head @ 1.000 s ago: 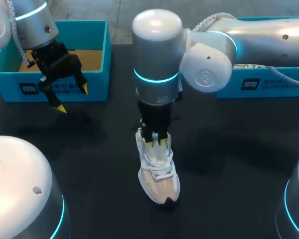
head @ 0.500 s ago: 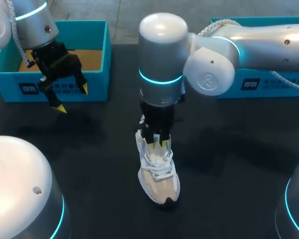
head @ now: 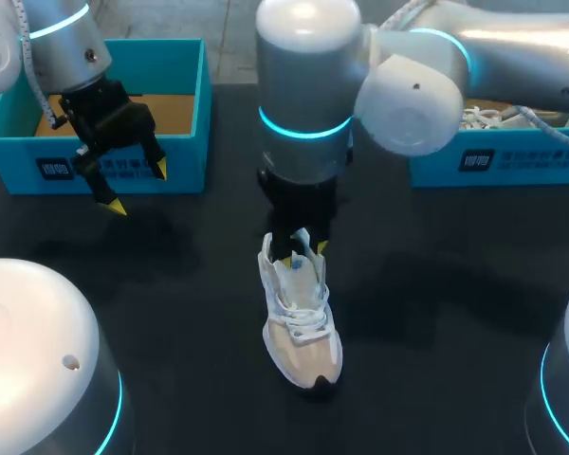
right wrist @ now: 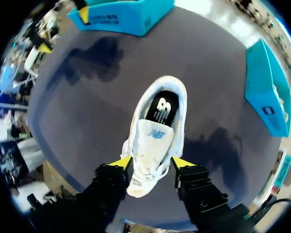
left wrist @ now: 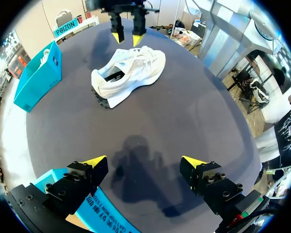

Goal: Take the shoe out of the shoebox, open the shoe tongue, remove and reinsert the insole, then place the shoe into the shoebox

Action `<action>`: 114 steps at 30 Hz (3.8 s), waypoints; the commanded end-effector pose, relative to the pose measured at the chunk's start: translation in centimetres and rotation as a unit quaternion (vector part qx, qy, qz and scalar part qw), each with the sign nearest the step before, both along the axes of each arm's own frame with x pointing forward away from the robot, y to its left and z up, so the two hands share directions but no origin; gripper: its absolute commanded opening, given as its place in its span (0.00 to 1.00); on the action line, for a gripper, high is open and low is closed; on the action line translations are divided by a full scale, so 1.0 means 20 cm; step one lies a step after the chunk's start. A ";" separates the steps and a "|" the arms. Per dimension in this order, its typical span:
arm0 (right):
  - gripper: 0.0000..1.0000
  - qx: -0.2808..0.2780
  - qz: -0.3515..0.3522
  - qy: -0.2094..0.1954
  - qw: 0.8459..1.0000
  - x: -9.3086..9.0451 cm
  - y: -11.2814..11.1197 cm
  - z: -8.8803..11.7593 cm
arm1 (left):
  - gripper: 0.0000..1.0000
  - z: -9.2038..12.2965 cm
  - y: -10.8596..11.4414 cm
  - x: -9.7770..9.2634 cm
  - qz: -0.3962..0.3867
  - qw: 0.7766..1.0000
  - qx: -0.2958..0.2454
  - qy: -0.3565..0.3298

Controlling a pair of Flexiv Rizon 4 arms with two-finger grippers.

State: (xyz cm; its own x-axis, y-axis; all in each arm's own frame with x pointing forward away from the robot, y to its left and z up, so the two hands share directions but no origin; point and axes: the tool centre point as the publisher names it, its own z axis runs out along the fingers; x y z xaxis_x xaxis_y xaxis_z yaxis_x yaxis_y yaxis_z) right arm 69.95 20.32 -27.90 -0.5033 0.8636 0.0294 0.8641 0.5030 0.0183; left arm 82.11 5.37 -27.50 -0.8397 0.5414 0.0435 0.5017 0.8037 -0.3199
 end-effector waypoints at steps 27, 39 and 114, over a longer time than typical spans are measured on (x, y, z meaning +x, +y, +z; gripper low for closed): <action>1.00 0.039 0.476 0.042 0.878 0.04 0.05 0.24 | 1.00 0.00 0.00 0.00 0.000 1.000 0.001 0.000; 1.00 -0.047 0.529 -0.016 0.847 0.20 0.12 0.21 | 1.00 0.00 0.00 0.00 0.000 1.000 0.001 0.000; 0.96 0.023 0.550 -0.018 0.835 0.72 0.08 -0.52 | 1.00 0.00 0.00 0.00 0.000 1.000 0.001 0.000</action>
State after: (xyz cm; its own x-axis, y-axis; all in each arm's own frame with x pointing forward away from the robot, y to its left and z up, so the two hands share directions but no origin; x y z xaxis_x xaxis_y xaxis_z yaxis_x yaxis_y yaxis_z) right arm 84.22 21.88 -37.99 -0.9924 -0.1221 0.0140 -0.1207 0.9899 0.0747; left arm 82.11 5.37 -27.50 -0.8396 0.5414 0.0435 0.5017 0.8037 -0.3199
